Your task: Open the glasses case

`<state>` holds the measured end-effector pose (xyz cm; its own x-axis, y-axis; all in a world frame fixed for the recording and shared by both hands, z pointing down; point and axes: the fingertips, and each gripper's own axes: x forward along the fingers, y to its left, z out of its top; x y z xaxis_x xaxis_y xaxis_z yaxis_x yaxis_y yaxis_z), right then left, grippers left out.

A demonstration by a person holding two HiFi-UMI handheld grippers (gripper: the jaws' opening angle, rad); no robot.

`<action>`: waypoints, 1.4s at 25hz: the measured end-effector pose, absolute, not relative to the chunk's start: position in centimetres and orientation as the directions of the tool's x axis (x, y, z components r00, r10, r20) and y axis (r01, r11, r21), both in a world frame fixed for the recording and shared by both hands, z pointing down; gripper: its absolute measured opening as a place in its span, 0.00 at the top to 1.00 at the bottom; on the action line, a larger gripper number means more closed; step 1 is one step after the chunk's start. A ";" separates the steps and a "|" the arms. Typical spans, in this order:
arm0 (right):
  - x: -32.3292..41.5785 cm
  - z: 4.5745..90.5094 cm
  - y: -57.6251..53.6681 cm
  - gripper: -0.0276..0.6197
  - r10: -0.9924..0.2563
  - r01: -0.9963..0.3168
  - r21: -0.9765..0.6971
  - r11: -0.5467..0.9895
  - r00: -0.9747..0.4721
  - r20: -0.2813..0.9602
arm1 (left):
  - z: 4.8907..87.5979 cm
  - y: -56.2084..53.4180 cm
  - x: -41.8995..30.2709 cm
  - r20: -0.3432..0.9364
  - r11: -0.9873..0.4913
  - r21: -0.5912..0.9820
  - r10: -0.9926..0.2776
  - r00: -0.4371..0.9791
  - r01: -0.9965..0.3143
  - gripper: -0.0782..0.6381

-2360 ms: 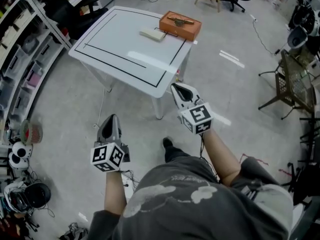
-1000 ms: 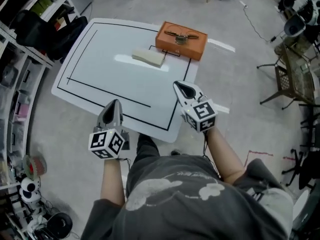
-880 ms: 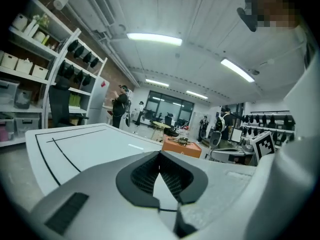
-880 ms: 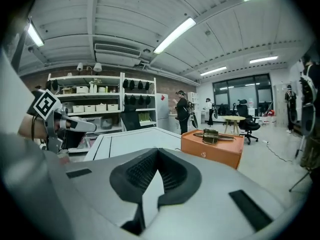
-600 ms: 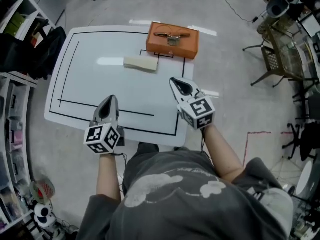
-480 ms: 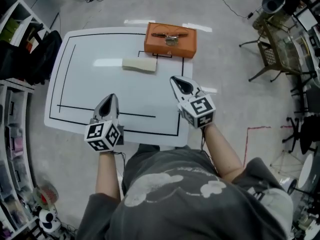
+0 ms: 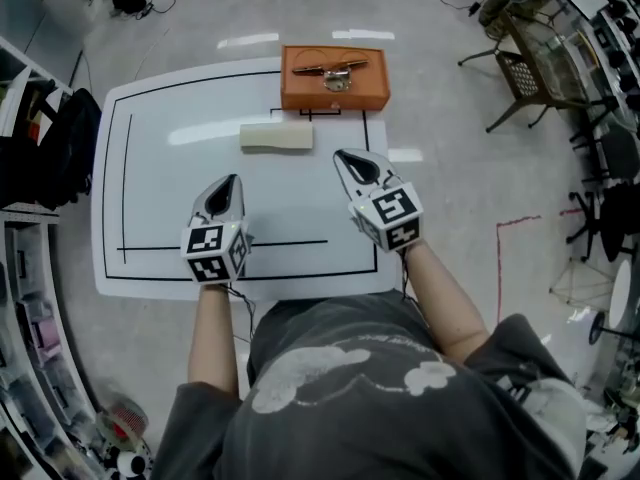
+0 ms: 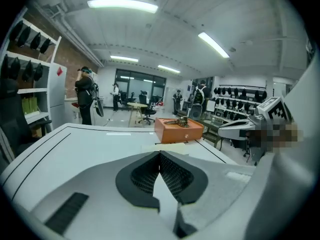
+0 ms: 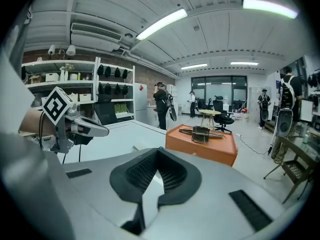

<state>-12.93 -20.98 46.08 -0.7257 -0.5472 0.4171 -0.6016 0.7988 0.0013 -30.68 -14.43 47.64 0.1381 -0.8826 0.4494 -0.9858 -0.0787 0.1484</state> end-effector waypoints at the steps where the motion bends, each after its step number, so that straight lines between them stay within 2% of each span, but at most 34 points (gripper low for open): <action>1: -13.2 46.2 -21.0 0.96 -0.551 -0.606 0.004 0.795 -0.720 0.423 | 48.0 -15.0 -30.9 0.460 -0.091 0.144 -0.875 0.148 -0.985 0.89; 12: -14.7 48.5 -22.8 0.95 -0.570 -0.646 0.013 0.764 -0.664 0.483 | 53.4 -20.8 -32.0 0.570 -0.137 0.145 -0.798 0.195 -0.980 0.89; 22: -15.3 49.7 -24.1 0.96 -0.566 -0.658 -0.013 0.753 -0.658 0.496 | 56.7 -22.4 -32.6 0.685 -0.115 0.067 -0.717 0.130 -0.991 0.89; 35: -15.8 51.2 -24.8 0.95 -0.547 -0.644 -0.004 0.765 -0.654 0.522 | 57.6 -22.6 -32.6 0.690 -0.085 0.086 -0.714 0.120 -0.993 0.89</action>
